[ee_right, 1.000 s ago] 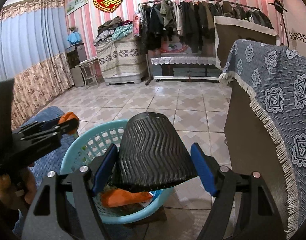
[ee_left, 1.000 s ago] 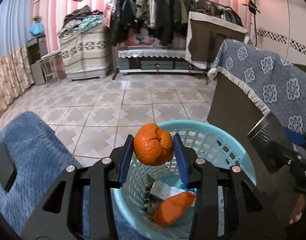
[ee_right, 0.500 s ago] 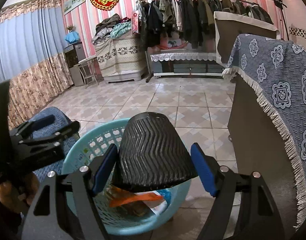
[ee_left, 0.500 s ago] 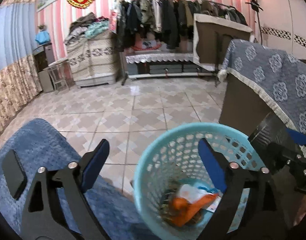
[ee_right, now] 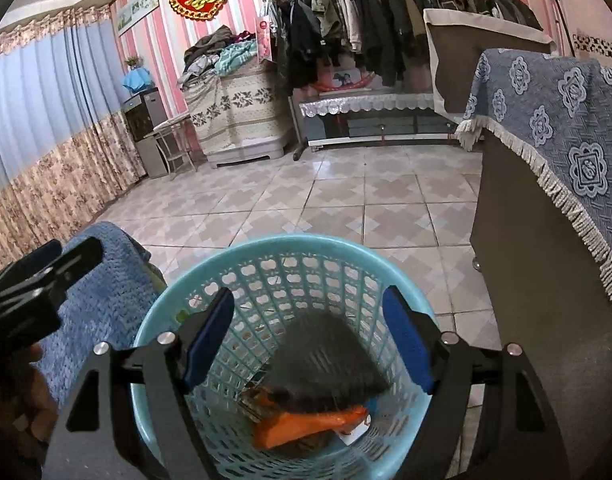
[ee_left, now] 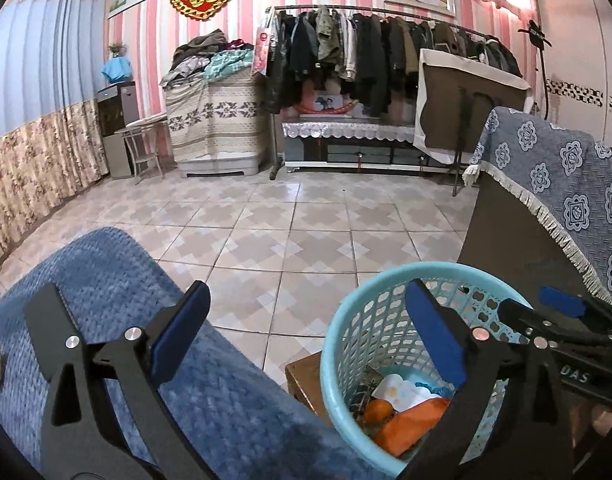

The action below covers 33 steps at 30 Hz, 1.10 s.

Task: Collect trash
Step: 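Open the left and right grippers to drop orange and cup into the basket, then move both grippers back over the rug toward the remaining items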

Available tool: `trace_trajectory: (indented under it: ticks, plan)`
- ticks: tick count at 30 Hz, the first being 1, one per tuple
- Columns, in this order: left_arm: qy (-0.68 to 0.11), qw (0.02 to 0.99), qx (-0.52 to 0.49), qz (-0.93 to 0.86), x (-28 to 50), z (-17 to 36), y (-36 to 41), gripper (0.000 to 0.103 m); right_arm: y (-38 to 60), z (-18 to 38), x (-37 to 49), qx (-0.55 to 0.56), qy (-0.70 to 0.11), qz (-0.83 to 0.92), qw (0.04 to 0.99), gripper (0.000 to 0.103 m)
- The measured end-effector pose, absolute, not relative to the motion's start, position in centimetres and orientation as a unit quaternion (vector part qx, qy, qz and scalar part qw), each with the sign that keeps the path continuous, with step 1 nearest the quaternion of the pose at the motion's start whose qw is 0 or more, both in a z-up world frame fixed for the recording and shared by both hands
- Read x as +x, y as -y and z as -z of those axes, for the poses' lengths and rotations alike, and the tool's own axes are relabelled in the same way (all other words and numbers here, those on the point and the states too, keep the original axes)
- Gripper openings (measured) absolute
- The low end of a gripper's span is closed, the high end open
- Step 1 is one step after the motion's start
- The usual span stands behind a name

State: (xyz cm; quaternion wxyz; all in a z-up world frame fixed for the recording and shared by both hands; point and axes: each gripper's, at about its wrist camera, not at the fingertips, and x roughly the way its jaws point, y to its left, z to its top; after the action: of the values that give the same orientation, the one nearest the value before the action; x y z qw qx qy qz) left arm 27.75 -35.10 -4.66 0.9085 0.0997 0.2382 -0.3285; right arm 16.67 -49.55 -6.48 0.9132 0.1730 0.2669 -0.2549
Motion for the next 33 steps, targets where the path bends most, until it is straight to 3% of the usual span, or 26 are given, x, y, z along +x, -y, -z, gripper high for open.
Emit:
trace_trajectory:
  ticks: [6,19,33]
  plan:
    - [-0.241,0.913,0.090,0.316,27.7,4.3,33.1,0.096,48.9,5.9,16.6,0.170,-0.258,0.255,0.916,0.099]
    - [-0.231,0.929,0.069,0.281,25.9,2.2,27.8,0.098,47.5,4.4,16.1,0.145,-0.257,0.255,0.921,0.099]
    - [-0.217,0.959,0.053,0.177,22.9,0.4,15.8,0.098,40.6,1.9,16.4,0.110,-0.249,0.207,0.940,0.099]
